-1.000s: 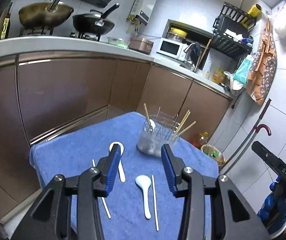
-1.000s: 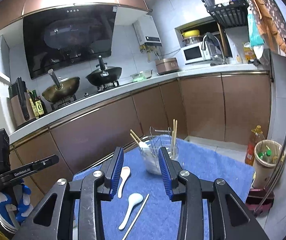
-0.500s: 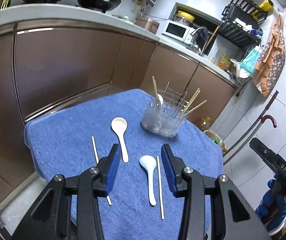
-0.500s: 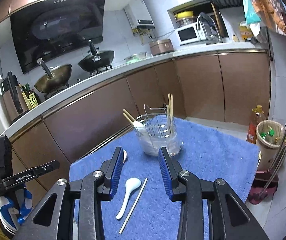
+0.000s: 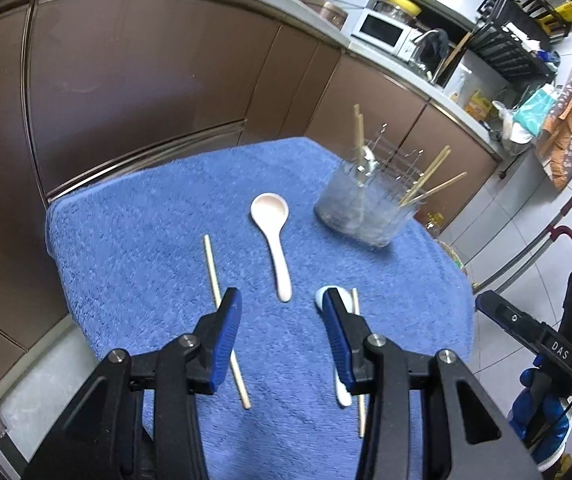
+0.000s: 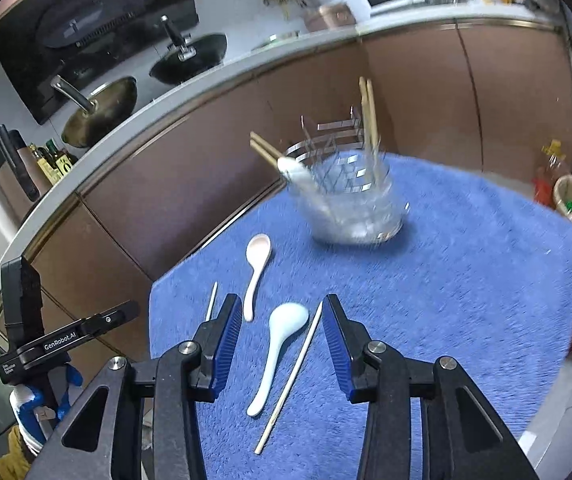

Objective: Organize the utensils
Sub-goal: 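Move the left tool to a chopstick while the right tool approaches a pale-blue spoon, then close the left tool on the chopstick while the right tool grasps the pale-blue spoon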

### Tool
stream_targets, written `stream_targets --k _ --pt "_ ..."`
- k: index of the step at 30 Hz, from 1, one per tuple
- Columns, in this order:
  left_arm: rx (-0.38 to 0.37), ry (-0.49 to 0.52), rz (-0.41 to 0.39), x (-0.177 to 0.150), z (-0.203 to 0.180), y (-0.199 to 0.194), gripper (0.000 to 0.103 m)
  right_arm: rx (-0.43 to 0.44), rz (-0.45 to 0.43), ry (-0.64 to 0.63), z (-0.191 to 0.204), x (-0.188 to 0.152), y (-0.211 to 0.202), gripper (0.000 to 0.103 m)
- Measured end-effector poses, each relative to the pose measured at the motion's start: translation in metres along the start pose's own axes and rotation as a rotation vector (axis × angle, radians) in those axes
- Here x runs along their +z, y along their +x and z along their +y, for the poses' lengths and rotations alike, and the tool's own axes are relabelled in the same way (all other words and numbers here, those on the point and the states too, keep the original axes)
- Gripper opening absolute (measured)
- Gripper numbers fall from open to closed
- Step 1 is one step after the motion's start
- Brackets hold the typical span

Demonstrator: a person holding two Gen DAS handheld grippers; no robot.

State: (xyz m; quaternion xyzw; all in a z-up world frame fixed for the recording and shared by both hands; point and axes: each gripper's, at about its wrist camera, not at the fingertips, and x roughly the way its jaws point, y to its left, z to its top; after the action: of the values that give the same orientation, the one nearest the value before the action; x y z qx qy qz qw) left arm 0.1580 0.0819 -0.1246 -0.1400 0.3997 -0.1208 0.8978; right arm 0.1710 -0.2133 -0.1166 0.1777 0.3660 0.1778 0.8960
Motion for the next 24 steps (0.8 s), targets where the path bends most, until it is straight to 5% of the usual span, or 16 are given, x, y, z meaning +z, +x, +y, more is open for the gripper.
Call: stream_targets --k 14,24 --pt "-0.045 -0.073 0.117 0.011 0.032 0.059 0.04 0.163 0.226 0.145 -0.02 -0.01 0.082 0.039" --pt "-0.1 -0.133 0.188 0.01 0.051 0.095 0.04 0.19 0.31 0.232 -0.037 -0.017 0.115 0.041"
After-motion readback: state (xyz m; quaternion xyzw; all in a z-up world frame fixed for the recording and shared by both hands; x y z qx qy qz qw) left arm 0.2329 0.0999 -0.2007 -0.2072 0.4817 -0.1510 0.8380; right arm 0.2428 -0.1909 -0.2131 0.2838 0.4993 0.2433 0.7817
